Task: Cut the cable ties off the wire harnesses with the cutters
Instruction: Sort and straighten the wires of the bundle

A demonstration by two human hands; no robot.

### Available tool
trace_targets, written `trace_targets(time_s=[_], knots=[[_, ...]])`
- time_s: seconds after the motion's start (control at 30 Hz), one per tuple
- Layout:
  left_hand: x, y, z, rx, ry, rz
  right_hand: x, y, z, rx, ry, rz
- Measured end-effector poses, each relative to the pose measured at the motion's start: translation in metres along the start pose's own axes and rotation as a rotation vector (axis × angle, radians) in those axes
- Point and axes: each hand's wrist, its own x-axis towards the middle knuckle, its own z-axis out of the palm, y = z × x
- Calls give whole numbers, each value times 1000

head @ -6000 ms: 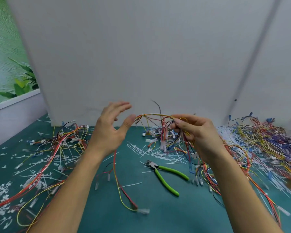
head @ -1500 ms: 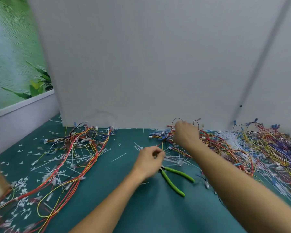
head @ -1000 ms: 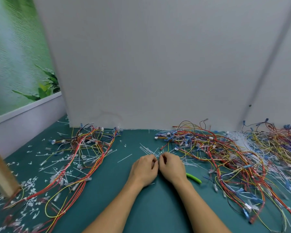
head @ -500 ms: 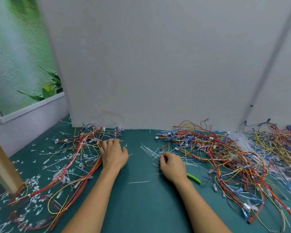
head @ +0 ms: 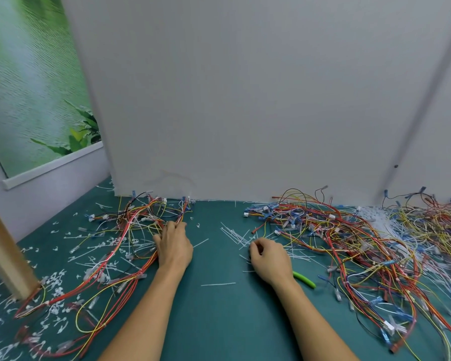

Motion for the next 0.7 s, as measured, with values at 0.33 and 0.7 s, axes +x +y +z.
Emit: trace_targets(time_s=[0.33, 0.7], knots=[[8, 14, -26, -253, -12, 108, -1, 0, -1, 3, -1, -5], [15, -14, -51, 227, -155, -185, -2, -2, -2, 8, -4, 8]])
